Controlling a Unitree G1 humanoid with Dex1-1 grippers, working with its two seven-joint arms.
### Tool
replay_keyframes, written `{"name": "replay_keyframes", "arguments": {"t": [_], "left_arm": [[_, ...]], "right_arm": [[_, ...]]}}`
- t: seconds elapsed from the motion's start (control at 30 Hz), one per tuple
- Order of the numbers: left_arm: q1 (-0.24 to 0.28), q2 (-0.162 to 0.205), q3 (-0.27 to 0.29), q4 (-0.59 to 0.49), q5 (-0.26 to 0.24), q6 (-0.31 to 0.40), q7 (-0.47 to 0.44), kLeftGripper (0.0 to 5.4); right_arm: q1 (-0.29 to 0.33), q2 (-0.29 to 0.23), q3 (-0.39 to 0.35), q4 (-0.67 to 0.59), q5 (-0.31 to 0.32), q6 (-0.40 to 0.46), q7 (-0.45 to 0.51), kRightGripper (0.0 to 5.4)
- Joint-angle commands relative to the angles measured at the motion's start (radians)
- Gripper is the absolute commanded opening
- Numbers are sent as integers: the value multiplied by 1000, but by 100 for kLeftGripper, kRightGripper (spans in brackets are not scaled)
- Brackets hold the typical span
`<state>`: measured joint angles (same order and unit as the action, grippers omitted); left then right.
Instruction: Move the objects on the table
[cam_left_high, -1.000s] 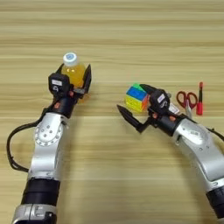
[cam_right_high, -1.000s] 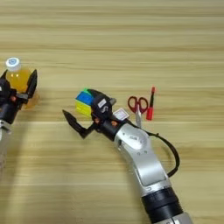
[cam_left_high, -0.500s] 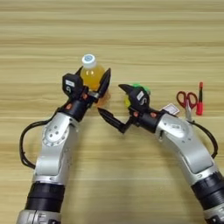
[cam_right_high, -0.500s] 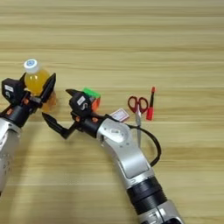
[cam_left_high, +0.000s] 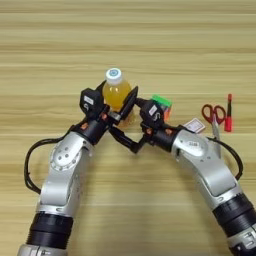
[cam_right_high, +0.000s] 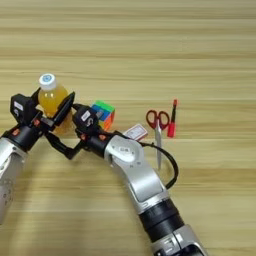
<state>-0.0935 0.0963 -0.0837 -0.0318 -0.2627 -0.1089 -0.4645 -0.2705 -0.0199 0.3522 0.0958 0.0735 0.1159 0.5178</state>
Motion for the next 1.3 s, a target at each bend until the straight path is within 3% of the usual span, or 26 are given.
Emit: {"name": "replay_keyframes", "arguments": {"t": [0.03,0.87,1.3], "left_arm": [[12,8,-16,-34,-13,21,-24,347],[38,17,-20,-92,-67,75,-50,347],[37,16,-13,-89,-70,75,-51,347]], "right_arm": [[-42,25,-5,15,-7,-34,-13,540],[-58,41,-26,67,-12,-83,-23,540],[-56,55,-40,63,20,-44,0,395]]}}
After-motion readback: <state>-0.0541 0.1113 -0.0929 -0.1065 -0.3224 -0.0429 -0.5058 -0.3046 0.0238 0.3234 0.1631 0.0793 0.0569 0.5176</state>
